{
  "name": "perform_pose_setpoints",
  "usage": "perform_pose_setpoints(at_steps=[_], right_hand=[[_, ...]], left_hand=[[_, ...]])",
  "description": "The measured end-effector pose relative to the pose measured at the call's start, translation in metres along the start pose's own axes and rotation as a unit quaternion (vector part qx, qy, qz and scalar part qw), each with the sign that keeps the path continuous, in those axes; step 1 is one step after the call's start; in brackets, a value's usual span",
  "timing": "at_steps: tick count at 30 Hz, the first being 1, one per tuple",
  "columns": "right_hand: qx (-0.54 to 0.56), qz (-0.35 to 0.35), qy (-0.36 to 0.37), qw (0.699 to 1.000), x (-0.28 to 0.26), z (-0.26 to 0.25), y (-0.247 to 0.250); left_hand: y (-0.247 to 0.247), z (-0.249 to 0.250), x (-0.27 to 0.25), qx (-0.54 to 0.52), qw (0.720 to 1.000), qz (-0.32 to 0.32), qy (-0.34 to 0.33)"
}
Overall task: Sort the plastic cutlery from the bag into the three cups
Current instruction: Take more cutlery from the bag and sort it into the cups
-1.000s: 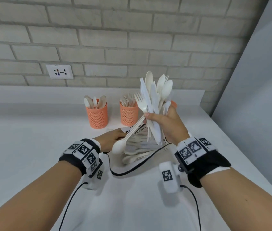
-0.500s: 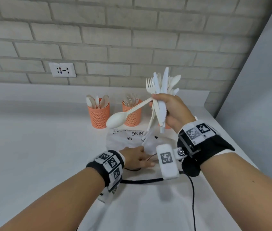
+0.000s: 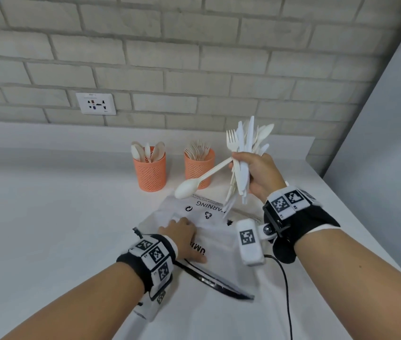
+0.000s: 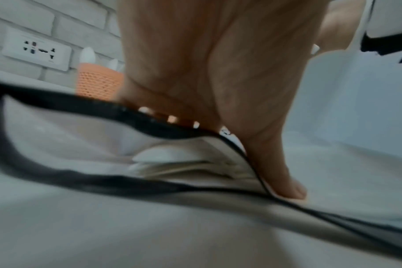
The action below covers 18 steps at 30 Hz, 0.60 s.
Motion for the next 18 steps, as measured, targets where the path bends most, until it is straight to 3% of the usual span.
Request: perform_pose_setpoints(at_steps=[6,8,10,11,12,13,15,17,18], right_hand=[[0.016,0.003,0.021,1.0,-0.005,0.0,-0.006],[0.037,0.008,0.023,0.999,-0.004,0.0,-0.008],[0.055,0.007,0.031,0.998,-0.002,0.003,-0.011],[0.059,0.0,0.031,0.998,-0.002,0.005,-0.012],[0.061,-0.014,0.03,0.998,-0.002,0.007,-0.015],[0.063,-0.029,0.029,0.997,-0.003,0.01,-0.017],[0.062,-0.064,0.024,0.996,-0.005,0.016,-0.023],[0.053,-0.096,0.016,0.994,-0.007,0.021,-0.029],[0.044,-0.107,0.013,0.993,-0.007,0.024,-0.032]], left_hand=[[0.015,-0.004,-0.003,0.0,0.998,-0.037,0.05],[0.036,0.003,-0.007,-0.015,0.999,0.022,0.033],[0.059,0.012,-0.009,-0.139,0.983,0.121,-0.014],[0.069,0.015,-0.011,-0.237,0.955,0.176,-0.038],[0.078,0.018,-0.012,-0.343,0.909,0.23,-0.054],[0.082,0.019,-0.009,-0.452,0.848,0.271,-0.059],[0.089,0.017,-0.002,-0.646,0.698,0.309,-0.034],[0.094,0.009,0.003,-0.765,0.56,0.319,-0.011],[0.098,0.006,0.004,-0.798,0.508,0.323,-0.01]])
Point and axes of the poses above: each hand's wrist, its own x-axis towards the middle knuckle, its own y-axis out of the back of the hand, z = x × y, the point moved 1 cm from there along x, towards the middle knuckle, and after that the axes turned 3 degrees about -y, right-handed, at the moved point
